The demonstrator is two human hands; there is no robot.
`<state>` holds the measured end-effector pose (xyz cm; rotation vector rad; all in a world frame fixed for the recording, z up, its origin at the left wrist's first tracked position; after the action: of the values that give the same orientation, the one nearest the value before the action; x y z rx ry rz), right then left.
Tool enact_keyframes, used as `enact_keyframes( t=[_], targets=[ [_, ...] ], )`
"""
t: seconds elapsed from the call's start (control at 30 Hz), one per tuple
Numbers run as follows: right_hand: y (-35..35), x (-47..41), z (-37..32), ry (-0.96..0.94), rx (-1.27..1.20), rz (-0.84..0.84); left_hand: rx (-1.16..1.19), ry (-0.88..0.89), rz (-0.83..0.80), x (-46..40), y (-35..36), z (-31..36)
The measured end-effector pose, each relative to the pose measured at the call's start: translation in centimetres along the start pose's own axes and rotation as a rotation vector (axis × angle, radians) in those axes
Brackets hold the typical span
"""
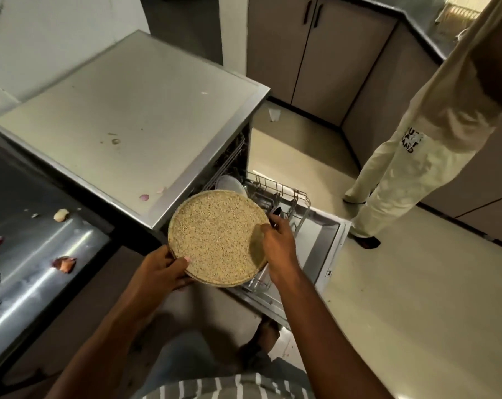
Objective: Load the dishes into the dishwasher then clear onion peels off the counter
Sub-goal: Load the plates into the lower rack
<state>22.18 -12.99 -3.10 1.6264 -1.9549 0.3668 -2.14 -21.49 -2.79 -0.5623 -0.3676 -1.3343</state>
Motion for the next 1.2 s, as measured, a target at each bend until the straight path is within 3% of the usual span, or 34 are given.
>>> enact_keyframes(
  t=[0.3,0.57,0.9,1.2],
  targets=[
    [-3.0,-5.8,12.0,0.302,0.054,0.082,0.007,-0.324,0.035,-5.4,3.8,-7.9],
    [-3.1,-9.8,22.4,0.59,0.096,0.105,-0.069,-0.448,0.048,-13.7,4.2,-15.5],
    [1.0,-18.4,30.2,0.66,0.026,0.046,-0.038,-0.481,0.213,-25.0,3.7,-23.2],
    [6.2,-24.2,33.1,0.669,-0.029,-0.047,-0.075,-0.449,0.318,-32.0,2.7,-25.2]
  ],
)
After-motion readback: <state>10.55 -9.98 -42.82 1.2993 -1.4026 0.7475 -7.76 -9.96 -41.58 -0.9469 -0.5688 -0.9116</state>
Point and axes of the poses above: each hand's wrist, its own x-axis away from the middle knuckle, its own y-axis out of the palm, z = x × y, the point moved 7 cm from there along -x, towards the middle knuckle, and after that the axes turned 11 degrees about -x, right-handed, at the moved point
